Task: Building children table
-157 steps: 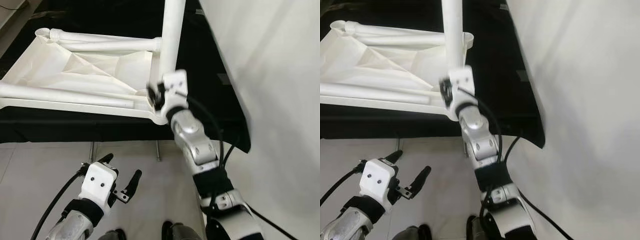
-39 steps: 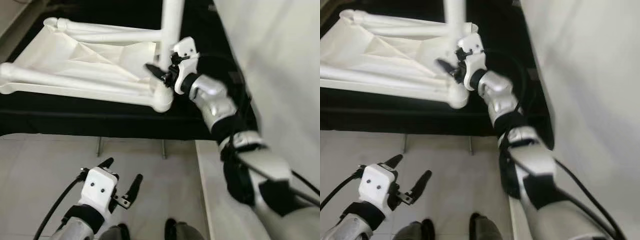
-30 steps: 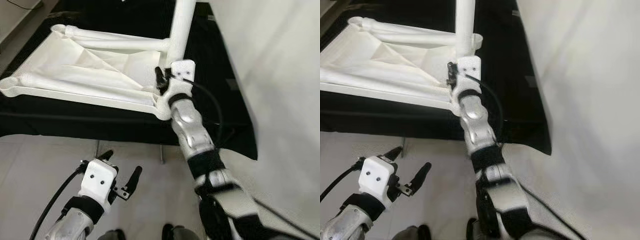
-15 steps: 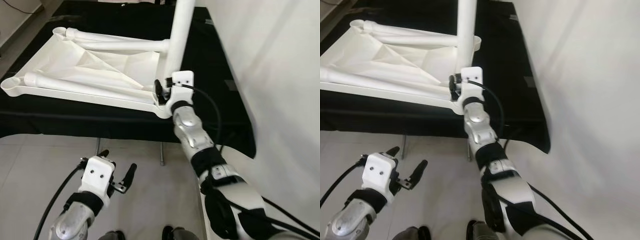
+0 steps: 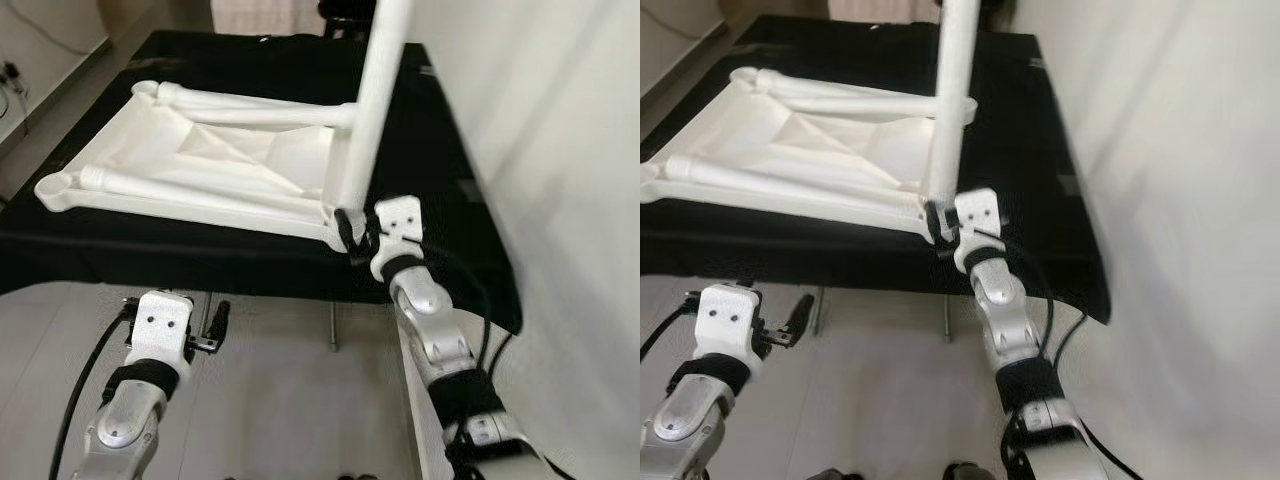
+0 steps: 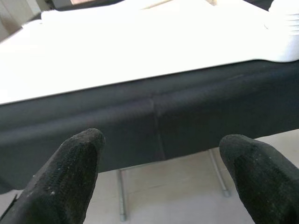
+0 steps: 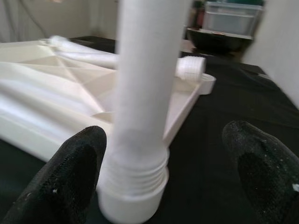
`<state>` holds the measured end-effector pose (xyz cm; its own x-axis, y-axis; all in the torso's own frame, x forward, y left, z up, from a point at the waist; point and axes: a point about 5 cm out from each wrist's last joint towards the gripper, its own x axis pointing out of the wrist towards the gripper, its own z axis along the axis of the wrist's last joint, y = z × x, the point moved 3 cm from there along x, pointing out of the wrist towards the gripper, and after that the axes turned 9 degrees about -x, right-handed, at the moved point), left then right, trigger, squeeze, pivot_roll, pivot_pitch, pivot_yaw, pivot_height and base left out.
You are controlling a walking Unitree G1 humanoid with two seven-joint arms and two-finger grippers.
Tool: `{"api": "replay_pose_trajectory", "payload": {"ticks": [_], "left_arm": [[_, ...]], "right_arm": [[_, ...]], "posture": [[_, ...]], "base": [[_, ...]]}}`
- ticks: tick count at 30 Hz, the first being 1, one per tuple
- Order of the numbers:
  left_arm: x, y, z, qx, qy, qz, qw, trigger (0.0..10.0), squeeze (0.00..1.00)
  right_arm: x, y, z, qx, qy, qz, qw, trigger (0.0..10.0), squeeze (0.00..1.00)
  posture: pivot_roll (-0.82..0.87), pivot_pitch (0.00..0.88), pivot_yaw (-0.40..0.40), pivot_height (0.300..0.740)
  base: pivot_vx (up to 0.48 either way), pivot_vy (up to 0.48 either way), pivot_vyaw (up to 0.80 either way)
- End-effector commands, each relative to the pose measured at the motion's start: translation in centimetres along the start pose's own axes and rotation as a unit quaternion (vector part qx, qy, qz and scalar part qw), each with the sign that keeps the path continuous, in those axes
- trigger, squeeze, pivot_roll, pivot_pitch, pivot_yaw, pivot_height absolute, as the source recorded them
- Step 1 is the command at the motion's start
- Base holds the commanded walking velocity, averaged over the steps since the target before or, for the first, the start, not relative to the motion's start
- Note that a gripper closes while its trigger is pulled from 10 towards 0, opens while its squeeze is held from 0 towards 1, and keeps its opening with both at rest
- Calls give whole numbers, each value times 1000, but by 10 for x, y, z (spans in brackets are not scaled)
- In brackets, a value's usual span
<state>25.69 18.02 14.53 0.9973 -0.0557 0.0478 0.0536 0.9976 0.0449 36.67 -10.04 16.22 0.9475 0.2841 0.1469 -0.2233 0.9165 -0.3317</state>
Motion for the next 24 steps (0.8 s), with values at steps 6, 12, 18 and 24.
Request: {"api": "replay_pose_trajectory", "payload": {"ticks": [6,12,18,24], "left_arm": [[-9,14,-11,13,26,25,999,10000,0],[-26,2,-22,-20,47,23,998,10000,0],[-23,3,-21,-24,38,27,999,10000,0],[-18,-1,-21,-24,35,2,999,10000,0]], "right_arm": [[-21,16,-8,-12,19,65,998,10000,0],[-33,15,-34,15,88,66,994,10000,0],[-29,15,-36,33,96,70,992,10000,0],[-28,17,-38,57,111,95,988,10000,0]], "posture": [[-102,57,-16,740],[-96,49,-27,740],[-95,44,-35,740],[-103,39,-31,740]], "base": [[0,0,0],[58,0,133],[402,0,667],[415,0,0]]}}
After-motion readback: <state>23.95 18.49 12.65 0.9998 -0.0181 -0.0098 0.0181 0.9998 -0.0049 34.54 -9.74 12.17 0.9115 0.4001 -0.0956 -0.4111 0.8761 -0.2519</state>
